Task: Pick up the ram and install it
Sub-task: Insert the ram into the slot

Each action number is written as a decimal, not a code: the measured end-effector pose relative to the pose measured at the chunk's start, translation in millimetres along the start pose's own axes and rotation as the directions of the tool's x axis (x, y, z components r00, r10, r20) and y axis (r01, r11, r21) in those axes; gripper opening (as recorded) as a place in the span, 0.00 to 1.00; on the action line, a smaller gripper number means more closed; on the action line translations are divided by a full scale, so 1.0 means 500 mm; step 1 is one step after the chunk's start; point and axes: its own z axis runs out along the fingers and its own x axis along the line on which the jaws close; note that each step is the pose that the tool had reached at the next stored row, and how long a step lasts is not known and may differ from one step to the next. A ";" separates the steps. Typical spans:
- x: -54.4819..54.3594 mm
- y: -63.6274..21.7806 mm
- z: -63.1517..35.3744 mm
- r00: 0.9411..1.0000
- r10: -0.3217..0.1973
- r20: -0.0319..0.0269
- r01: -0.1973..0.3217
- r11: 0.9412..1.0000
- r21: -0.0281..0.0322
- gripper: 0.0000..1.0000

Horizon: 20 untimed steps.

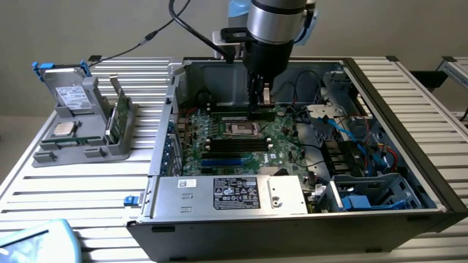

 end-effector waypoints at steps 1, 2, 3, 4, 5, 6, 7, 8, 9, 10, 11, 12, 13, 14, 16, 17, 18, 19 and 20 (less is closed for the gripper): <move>-0.001 0.002 0.004 1.000 0.000 0.000 0.000 1.000 0.000 0.13; -0.003 0.003 0.008 1.000 0.000 0.000 0.000 1.000 0.000 0.13; -0.004 0.004 0.011 1.000 0.000 0.000 0.000 1.000 0.000 0.13; -0.004 0.004 0.015 1.000 0.000 0.000 0.000 1.000 0.000 0.13; -0.005 0.004 0.019 1.000 0.000 0.000 0.000 1.000 0.000 0.13; -0.005 0.004 0.022 1.000 0.000 -0.001 0.000 1.000 0.000 0.13; -0.006 0.004 0.026 1.000 0.000 -0.002 0.000 1.000 0.000 0.13; -0.006 0.003 0.030 1.000 0.000 -0.003 0.000 1.000 0.000 0.13; -0.006 0.003 0.033 1.000 0.000 -0.004 0.000 1.000 0.000 0.13; -0.006 0.003 0.037 1.000 0.000 -0.005 0.000 1.000 0.000 0.13; -0.007 0.003 0.041 1.000 0.000 -0.005 0.000 1.000 0.000 0.13; -0.008 0.002 0.044 1.000 0.000 -0.005 0.000 1.000 0.000 0.13; -0.009 0.002 0.048 1.000 0.000 -0.006 0.000 1.000 0.000 0.13; -0.010 0.002 0.052 1.000 0.000 -0.006 0.000 1.000 0.000 0.13; -0.012 0.001 0.059 1.000 0.000 -0.006 0.000 1.000 0.000 0.13; -0.013 0.001 0.063 1.000 0.000 -0.006 0.000 1.000 0.000 0.13; -0.014 0.001 0.066 1.000 0.000 -0.006 0.000 1.000 0.000 0.13; -0.015 0.001 0.070 1.000 0.001 -0.006 -0.001 1.000 0.000 0.13; -0.015 0.000 0.074 1.000 0.001 -0.006 -0.001 1.000 0.000 0.13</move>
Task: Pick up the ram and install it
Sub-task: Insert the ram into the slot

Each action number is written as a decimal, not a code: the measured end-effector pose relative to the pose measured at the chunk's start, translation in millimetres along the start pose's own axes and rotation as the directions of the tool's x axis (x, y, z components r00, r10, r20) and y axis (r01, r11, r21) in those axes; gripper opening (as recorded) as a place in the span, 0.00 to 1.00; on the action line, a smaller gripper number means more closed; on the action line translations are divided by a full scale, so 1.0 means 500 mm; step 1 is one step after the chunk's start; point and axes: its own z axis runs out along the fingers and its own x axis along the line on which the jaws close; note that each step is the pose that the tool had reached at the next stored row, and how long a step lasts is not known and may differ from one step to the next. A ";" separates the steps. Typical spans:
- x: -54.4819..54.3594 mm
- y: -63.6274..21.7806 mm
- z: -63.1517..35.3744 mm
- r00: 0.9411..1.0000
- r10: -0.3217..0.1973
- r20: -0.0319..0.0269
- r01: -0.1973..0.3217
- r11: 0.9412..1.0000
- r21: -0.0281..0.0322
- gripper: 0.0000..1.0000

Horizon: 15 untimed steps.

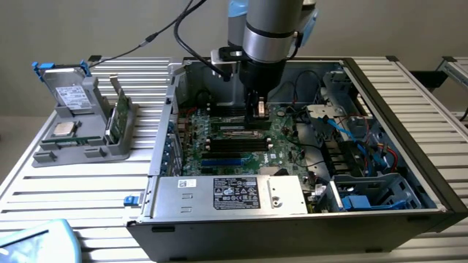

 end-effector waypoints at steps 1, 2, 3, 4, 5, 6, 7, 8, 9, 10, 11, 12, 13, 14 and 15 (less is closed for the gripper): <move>0.000 0.000 0.004 1.000 0.001 -0.001 -0.001 1.000 0.000 0.13; 0.000 0.000 0.007 1.000 0.002 -0.002 -0.002 1.000 0.000 0.13; 0.000 0.000 0.011 1.000 0.002 -0.003 -0.002 1.000 0.000 0.13; 0.000 -0.001 0.014 1.000 0.003 -0.005 -0.003 1.000 0.000 0.13; 0.000 -0.001 0.017 1.000 0.004 -0.006 -0.004 1.000 0.000 0.13; -0.001 -0.001 0.021 1.000 0.004 -0.007 -0.004 1.000 0.000 0.13; -0.001 -0.001 0.024 1.000 0.005 -0.008 -0.005 1.000 0.000 0.13; -0.001 -0.001 0.028 1.000 0.007 -0.008 -0.007 1.000 0.000 0.13; -0.001 -0.002 0.031 1.000 0.009 -0.009 -0.009 1.000 0.000 0.13; -0.001 -0.002 0.035 1.000 0.012 -0.008 -0.012 1.000 0.000 0.13; -0.001 -0.002 0.039 1.000 0.015 -0.008 -0.015 1.000 0.000 0.13; -0.001 -0.002 0.043 1.000 0.019 -0.008 -0.019 1.000 0.000 0.13; -0.001 -0.003 0.046 1.000 0.022 -0.008 -0.022 1.000 0.001 0.13; -0.001 -0.003 0.050 1.000 0.026 -0.008 -0.026 1.000 0.001 0.13; -0.001 -0.003 0.052 1.000 0.028 -0.008 -0.028 1.000 0.001 0.13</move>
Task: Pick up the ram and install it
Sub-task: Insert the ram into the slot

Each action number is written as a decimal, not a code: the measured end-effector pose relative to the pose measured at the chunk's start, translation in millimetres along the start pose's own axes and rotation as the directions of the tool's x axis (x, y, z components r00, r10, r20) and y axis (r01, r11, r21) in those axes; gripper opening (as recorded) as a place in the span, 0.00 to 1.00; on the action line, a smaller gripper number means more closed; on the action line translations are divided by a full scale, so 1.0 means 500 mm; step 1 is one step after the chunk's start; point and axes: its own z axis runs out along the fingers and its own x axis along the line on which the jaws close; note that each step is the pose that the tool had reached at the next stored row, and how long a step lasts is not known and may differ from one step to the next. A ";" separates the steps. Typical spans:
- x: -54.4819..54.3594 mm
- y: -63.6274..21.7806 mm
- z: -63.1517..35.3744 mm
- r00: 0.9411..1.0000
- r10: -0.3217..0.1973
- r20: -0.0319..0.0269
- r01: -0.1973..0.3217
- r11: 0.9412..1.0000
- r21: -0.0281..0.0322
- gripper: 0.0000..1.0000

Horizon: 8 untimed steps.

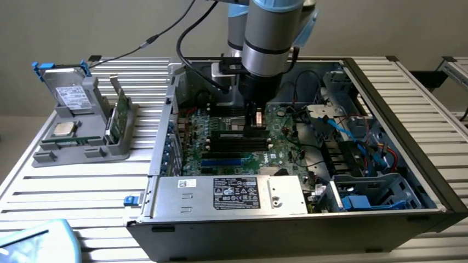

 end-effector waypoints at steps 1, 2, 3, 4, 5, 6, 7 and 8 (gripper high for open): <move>0.000 0.000 0.002 1.000 0.001 0.000 -0.001 1.000 0.000 0.13; 0.000 0.000 0.003 1.000 0.002 0.000 -0.002 1.000 0.000 0.13; 0.000 0.000 0.003 1.000 0.002 -0.001 -0.002 1.000 0.000 0.13; 0.000 0.000 0.003 1.000 0.002 -0.001 -0.002 1.000 0.000 0.13; 0.000 0.000 0.003 1.000 0.002 -0.001 -0.002 1.000 0.000 0.13; 0.000 0.000 0.003 1.000 0.002 -0.001 -0.002 1.000 0.000 0.13; 0.000 0.000 0.003 1.000 0.002 -0.002 -0.002 1.000 0.000 0.13; 0.000 0.000 0.003 1.000 0.002 -0.003 -0.002 1.000 0.000 0.13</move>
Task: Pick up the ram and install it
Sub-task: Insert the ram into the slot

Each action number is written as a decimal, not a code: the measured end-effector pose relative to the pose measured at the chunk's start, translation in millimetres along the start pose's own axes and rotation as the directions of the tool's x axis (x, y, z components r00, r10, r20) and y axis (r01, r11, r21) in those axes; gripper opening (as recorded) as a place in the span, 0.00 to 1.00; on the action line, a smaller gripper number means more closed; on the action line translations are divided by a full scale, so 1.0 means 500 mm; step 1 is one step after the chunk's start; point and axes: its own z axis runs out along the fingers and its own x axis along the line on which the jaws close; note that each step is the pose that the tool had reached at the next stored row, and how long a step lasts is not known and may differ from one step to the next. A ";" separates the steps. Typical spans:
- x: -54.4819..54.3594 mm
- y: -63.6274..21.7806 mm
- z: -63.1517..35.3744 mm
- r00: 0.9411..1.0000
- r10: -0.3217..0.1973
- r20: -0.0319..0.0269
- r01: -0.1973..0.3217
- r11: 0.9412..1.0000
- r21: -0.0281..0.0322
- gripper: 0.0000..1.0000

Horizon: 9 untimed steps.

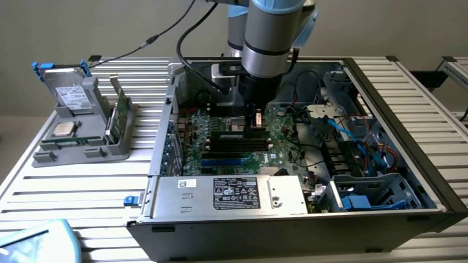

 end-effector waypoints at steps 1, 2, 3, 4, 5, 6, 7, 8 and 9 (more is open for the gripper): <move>0.000 0.000 0.001 1.000 0.000 -0.002 0.000 1.000 0.000 0.13; 0.000 0.000 0.001 1.000 0.000 -0.005 0.000 1.000 0.000 0.13; 0.000 0.000 0.002 1.000 0.001 -0.009 -0.001 1.000 0.000 0.13; 0.000 0.000 0.003 1.000 0.001 -0.013 -0.001 1.000 0.000 0.13; 0.000 0.000 0.004 1.000 0.001 -0.018 -0.001 1.000 0.000 0.13; 0.000 0.000 0.005 1.000 0.001 -0.023 -0.001 1.000 0.000 0.13; 0.000 0.000 0.006 1.000 0.002 -0.027 -0.002 1.000 -0.001 0.13; 0.000 0.000 0.005 1.000 0.002 -0.029 -0.002 1.000 -0.001 0.13; 0.000 0.000 0.005 1.000 0.002 -0.029 -0.002 1.000 -0.001 0.13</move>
